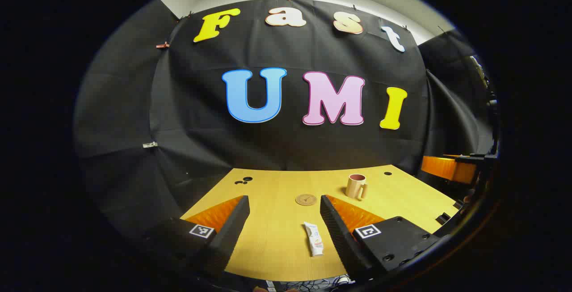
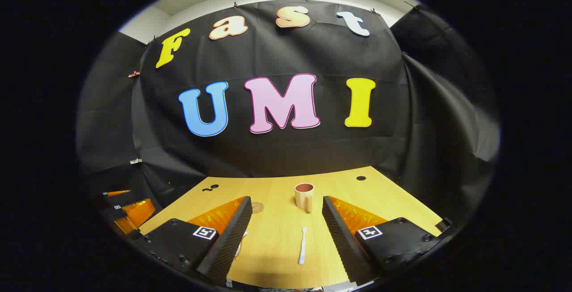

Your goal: Put the toothbrush and toothpaste on the desktop into the cup, then pick up the cup and place it on the coaster on the desktop.

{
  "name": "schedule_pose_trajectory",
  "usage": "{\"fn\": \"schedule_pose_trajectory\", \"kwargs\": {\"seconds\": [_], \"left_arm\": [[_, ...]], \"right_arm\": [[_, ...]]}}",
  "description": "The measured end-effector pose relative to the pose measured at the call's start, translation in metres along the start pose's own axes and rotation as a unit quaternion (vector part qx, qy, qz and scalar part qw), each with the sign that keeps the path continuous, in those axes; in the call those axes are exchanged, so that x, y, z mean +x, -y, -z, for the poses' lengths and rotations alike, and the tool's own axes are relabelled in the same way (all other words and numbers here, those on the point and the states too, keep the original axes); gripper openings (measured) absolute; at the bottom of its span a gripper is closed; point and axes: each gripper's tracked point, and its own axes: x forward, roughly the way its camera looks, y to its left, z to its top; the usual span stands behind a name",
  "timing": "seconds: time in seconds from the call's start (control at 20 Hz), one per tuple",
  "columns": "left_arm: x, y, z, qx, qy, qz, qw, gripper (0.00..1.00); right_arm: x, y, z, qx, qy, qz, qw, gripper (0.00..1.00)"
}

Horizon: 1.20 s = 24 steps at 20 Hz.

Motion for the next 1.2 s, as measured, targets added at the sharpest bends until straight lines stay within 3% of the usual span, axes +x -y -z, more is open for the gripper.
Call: {"fn": "schedule_pose_trajectory", "kwargs": {"seconds": [0.85,1.2], "left_arm": [[0.058,0.027,0.018,-0.013,-0.037,0.024,0.999,0.99],[0.094,0.035,0.053,-0.01,-0.103,0.022,0.994,0.99]], "right_arm": [[0.049,0.029,0.014,0.0,-0.028,0.007,1.0,0.98],[0.081,0.036,0.025,-0.002,-0.052,-0.007,0.999,0.98]]}}
